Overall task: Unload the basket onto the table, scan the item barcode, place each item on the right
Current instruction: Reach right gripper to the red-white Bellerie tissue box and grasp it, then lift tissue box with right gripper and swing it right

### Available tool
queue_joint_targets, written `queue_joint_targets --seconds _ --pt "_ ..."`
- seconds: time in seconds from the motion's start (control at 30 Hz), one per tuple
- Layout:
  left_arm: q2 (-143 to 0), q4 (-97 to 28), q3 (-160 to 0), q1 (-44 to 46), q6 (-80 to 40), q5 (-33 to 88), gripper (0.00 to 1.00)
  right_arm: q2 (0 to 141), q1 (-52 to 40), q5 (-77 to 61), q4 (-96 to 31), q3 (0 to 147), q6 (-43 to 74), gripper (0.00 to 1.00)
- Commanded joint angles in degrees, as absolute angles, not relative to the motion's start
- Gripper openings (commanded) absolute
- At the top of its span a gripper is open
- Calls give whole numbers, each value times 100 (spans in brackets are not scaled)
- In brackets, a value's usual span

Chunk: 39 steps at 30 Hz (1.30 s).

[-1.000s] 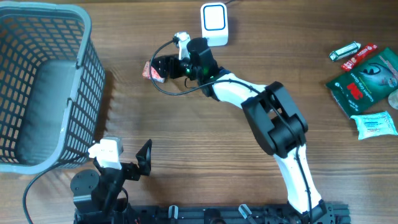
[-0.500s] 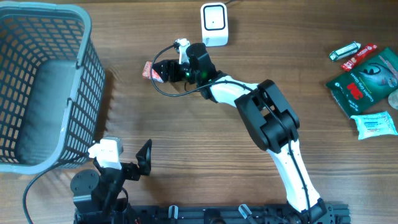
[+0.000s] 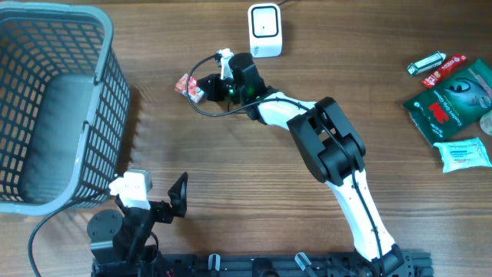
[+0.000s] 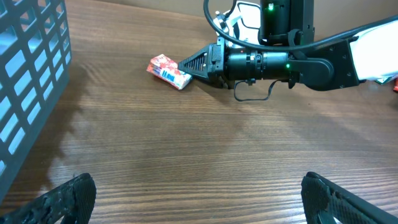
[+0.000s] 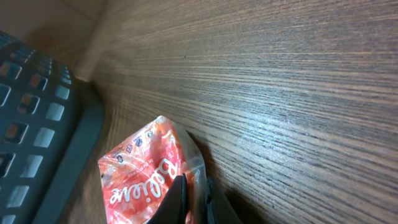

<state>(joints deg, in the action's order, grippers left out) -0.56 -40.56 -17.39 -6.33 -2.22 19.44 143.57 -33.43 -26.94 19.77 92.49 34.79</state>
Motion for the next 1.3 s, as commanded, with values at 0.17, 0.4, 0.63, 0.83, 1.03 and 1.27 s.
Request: queue_joint_targets --seconds 0.17,0.4,0.63,0.83,1.03,1.27 --pt "-38 -4040 -1715 -661 -130 1992 100 14663 -2530 -4499 930 8903 4128 5" --pt "-38 -4038 -1715 -661 -130 1992 100 13946 -1317 -8012 -1922 8903 3660 5" --pt "-38 -4040 -1715 -661 -130 1992 100 13485 -738 -5835 -6239 8903 685 4" --pt "-38 -4038 -1715 -661 -130 1992 100 12711 -582 -4759 -7570 8892 -628 4" --pt "-38 -4040 -1715 -661 -130 1992 100 11789 -447 -4759 -8219 8892 -873 4" --pt "-38 -4040 -1715 -661 -130 1992 100 11463 -447 -4762 -8602 8892 -902 4"
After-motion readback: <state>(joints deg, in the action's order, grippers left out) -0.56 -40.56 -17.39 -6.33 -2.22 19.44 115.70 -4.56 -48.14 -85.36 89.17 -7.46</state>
